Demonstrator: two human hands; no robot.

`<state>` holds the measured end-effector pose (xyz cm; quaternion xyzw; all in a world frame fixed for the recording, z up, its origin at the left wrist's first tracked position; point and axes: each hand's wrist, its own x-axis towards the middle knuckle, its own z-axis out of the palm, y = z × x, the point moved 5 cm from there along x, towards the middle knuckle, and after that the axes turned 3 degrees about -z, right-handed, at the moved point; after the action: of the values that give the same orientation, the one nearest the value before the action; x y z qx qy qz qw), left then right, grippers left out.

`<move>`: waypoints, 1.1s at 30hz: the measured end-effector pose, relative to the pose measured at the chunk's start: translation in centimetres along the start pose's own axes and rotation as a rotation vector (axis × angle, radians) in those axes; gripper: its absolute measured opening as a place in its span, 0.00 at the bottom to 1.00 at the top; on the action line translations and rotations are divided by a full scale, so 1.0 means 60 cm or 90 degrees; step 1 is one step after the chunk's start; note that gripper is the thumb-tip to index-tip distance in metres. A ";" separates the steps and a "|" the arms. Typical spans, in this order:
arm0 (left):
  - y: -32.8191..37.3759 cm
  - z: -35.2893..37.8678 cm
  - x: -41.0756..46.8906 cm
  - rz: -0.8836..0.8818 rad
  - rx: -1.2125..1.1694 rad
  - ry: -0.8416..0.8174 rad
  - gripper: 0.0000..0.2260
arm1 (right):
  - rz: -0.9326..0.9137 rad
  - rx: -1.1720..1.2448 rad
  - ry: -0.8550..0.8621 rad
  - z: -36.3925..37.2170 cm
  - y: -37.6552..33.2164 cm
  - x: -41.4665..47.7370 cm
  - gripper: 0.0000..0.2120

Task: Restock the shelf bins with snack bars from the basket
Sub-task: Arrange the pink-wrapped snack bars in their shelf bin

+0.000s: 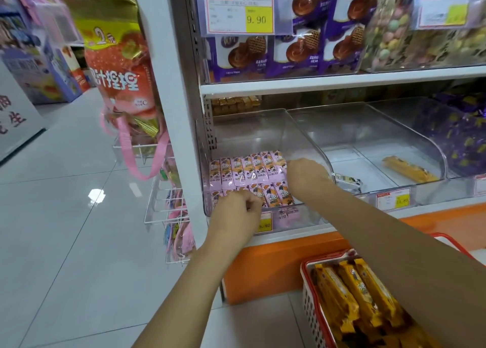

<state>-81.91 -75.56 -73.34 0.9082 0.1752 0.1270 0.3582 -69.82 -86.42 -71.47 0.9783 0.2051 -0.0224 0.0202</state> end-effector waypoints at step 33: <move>0.089 0.074 -0.064 0.265 -0.066 -0.056 0.17 | -0.098 0.229 0.239 -0.009 0.174 -0.178 0.18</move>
<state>-82.60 -83.44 -73.20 0.9097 -0.0384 0.1675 0.3780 -75.35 -100.20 -70.09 0.9345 0.2720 0.1219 -0.1944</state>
